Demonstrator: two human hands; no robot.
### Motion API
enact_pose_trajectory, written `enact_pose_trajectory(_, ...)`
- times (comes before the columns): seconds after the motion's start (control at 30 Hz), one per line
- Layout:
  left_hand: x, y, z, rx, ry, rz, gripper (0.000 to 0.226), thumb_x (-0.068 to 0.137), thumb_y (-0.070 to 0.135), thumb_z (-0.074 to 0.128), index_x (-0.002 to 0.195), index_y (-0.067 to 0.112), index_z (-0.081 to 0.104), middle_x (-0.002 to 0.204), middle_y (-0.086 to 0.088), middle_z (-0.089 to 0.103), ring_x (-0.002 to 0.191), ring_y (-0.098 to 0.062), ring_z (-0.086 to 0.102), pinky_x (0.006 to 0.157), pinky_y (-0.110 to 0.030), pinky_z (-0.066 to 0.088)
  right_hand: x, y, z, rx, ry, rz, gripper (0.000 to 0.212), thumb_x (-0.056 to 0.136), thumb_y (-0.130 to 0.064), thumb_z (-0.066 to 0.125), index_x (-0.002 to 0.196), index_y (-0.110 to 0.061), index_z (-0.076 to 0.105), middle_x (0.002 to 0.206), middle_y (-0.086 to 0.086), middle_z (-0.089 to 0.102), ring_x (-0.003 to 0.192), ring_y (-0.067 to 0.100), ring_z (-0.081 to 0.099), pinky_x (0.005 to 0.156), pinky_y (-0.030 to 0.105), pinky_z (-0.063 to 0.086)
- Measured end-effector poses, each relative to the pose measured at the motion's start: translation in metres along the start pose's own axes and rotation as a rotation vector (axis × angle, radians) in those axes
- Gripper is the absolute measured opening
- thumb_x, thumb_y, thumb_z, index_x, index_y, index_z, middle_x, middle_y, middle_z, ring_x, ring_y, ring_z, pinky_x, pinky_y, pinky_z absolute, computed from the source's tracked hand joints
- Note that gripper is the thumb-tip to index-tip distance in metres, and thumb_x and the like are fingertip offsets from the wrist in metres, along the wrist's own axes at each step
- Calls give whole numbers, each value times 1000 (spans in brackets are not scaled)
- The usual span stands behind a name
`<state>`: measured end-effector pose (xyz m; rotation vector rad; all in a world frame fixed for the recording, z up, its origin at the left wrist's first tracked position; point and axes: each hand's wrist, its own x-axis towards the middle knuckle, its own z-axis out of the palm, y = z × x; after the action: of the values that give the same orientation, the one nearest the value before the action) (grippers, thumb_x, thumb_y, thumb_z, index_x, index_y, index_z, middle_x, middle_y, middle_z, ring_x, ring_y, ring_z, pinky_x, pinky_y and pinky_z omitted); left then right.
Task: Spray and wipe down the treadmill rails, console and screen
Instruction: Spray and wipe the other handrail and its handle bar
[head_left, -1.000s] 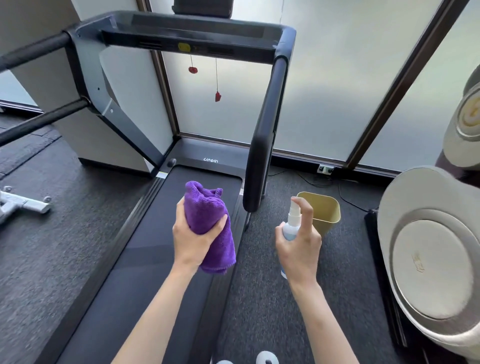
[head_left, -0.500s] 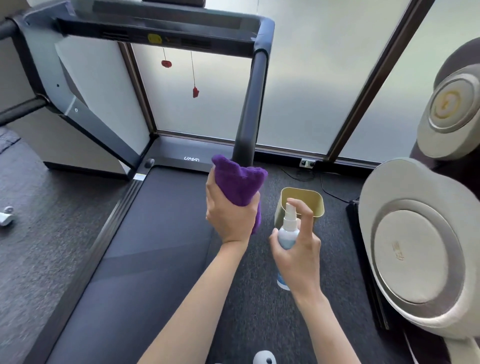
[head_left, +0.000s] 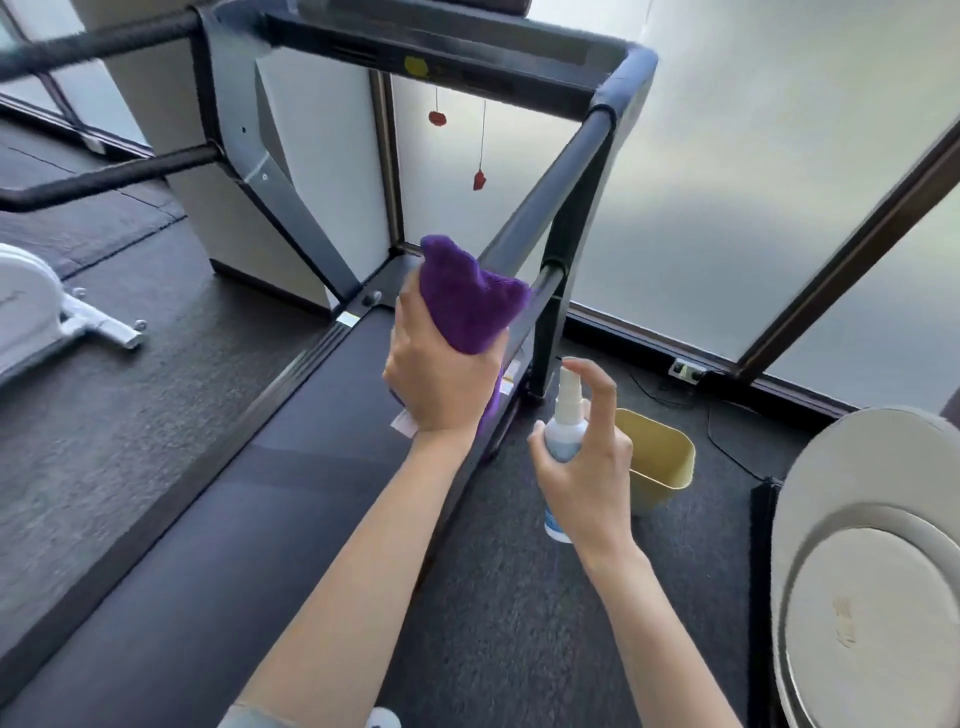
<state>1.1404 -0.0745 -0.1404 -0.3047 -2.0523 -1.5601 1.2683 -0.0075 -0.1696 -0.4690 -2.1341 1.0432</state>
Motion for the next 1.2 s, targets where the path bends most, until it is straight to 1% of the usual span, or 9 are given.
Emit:
enact_pose_trajectory(0.17,-27,-10,2,112,105,-61,78,62,37,80,131,21,49,117,7,66,102,-18,65,84,-38,54,19,26,-16,45,-110,-48,67,82,1,65,128,-38,37,64,-10,45,52,12,45,53,24,43)
enact_pose_trajectory(0.33,-30,-13,7,149,158,-96,79,59,41,79,129,21,50,112,12,68,98,-12,65,83,-23,48,35,45,-19,134,-216,-71,67,82,1,63,125,-42,36,70,-2,53,58,17,50,54,25,45)
enact_pose_trajectory(0.43,-27,-16,9,192,190,-82,76,59,37,83,126,18,52,106,15,68,93,-7,65,80,-18,46,46,58,-13,173,-327,-107,63,82,1,63,127,-36,39,68,-8,47,56,12,46,54,21,42)
enact_pose_trajectory(0.53,-29,-20,11,188,241,-65,73,58,35,84,122,22,53,100,26,65,91,0,64,79,-12,46,63,71,-6,204,-434,-172,63,82,1,64,128,-34,40,66,-14,44,57,7,45,54,13,37)
enact_pose_trajectory(0.67,-30,-21,16,181,306,-71,71,58,33,83,121,29,50,100,35,62,89,4,62,80,-12,46,93,84,-6,162,-615,-262,64,83,-1,63,130,-36,38,67,-7,46,66,9,47,59,14,38)
enact_pose_trajectory(0.83,-36,-25,19,247,396,-103,69,58,37,82,119,32,50,102,35,62,89,6,62,81,-14,47,131,110,-14,134,-765,-356,66,82,0,62,129,-38,36,61,-12,41,67,3,49,61,11,38)
enact_pose_trajectory(0.9,-41,-25,26,291,470,-133,71,57,39,82,120,33,49,104,37,61,89,10,61,81,-9,45,145,118,-11,142,-794,-345,65,83,0,63,128,-38,36,62,-12,42,72,-1,49,63,9,39)
enact_pose_trajectory(1.07,-62,-27,53,354,769,-236,77,54,39,81,123,32,47,104,41,58,93,1,63,81,-7,43,173,132,-6,269,-848,-389,64,83,1,65,128,-36,39,58,-16,39,59,5,49,54,8,36)
enact_pose_trajectory(1.2,-69,-21,86,359,992,-397,83,56,41,82,129,28,47,111,27,59,100,-5,62,84,-7,41,197,145,-5,287,-1001,-475,63,84,-1,64,128,-38,38,61,-16,42,58,9,48,52,13,35)
